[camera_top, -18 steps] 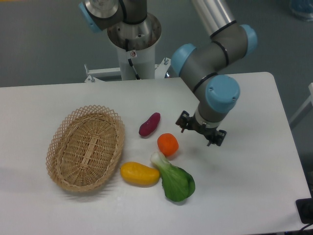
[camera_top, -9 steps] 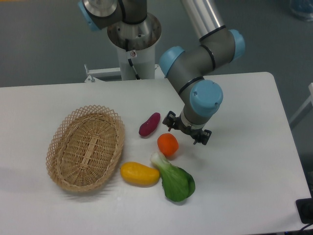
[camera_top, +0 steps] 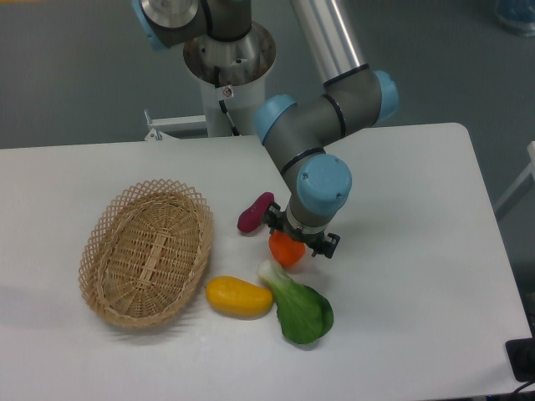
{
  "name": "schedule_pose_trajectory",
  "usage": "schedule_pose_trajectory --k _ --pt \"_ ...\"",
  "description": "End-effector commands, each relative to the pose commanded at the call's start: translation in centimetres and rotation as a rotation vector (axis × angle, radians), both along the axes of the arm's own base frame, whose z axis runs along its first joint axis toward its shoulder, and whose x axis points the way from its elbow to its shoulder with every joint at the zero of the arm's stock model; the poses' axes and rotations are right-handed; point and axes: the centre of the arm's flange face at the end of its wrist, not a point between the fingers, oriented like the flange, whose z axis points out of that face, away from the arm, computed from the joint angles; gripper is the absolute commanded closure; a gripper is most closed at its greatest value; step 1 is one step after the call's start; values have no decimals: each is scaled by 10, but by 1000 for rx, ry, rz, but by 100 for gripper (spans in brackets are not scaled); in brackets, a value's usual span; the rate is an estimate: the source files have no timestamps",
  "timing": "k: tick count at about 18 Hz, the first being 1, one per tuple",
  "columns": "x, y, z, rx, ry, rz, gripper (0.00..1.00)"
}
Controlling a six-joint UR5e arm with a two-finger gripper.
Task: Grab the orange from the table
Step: 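Lower the gripper around the orange and close on it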
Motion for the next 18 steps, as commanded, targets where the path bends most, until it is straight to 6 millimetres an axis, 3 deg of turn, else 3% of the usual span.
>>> schedule_pose_trajectory --k 5,6,9,12,18 --pt "15 3 -7 -14 -10 -22 1" --pt "15 3 -7 -17 -10 -22 13" --pt "15 2 -5 -18 -7 -21 33" --pt "15 2 0 -15 -1 -21 46" --pt "11 1 16 9 19 -24 48"
